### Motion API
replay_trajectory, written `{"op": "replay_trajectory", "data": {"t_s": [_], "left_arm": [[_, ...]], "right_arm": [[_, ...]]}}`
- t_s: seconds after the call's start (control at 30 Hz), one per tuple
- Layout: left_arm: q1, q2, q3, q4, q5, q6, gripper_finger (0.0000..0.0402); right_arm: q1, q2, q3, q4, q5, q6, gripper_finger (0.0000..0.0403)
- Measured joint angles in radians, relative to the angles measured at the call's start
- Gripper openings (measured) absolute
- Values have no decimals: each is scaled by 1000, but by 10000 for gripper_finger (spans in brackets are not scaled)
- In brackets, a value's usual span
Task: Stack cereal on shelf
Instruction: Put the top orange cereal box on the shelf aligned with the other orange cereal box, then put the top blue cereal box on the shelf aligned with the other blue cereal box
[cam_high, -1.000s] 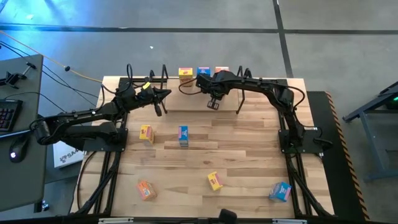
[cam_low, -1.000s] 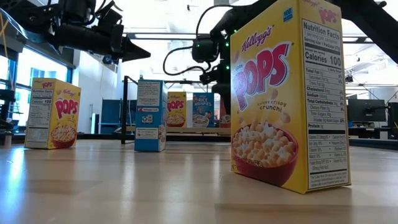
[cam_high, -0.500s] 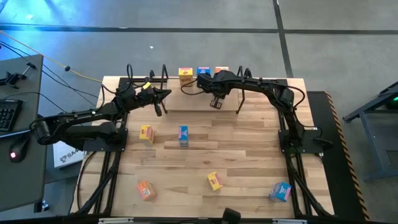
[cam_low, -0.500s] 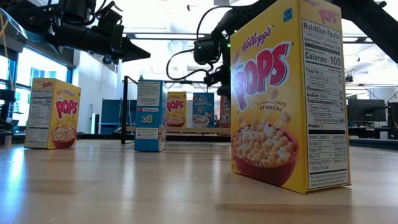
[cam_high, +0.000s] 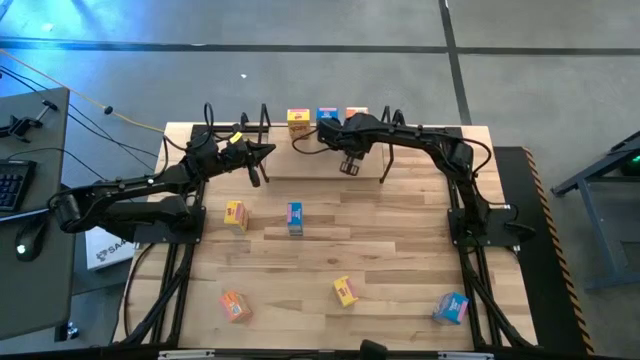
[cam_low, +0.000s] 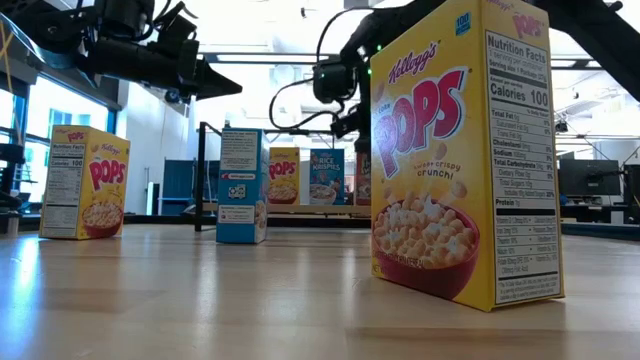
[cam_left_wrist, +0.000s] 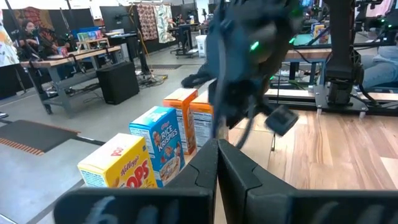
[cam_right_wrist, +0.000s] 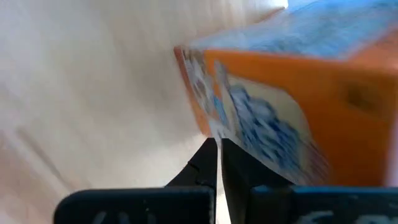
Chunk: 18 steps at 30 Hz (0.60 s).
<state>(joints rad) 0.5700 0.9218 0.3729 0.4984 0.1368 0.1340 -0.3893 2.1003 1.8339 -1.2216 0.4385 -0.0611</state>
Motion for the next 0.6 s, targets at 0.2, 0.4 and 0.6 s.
{"op": "replay_trajectory", "data": {"t_s": [0.2, 0.4, 0.6], "left_arm": [[0, 0, 0, 1, 0, 0, 0], [0, 0, 0, 2, 2, 7, 0], [-1, 0, 0, -34, 107, 34, 0]], "right_arm": [[77, -112, 2, -57, -25, 92, 0], [167, -188, 2, 81, -243, 222, 0], [265, -195, -3, 238, -348, 263, 0]]}}
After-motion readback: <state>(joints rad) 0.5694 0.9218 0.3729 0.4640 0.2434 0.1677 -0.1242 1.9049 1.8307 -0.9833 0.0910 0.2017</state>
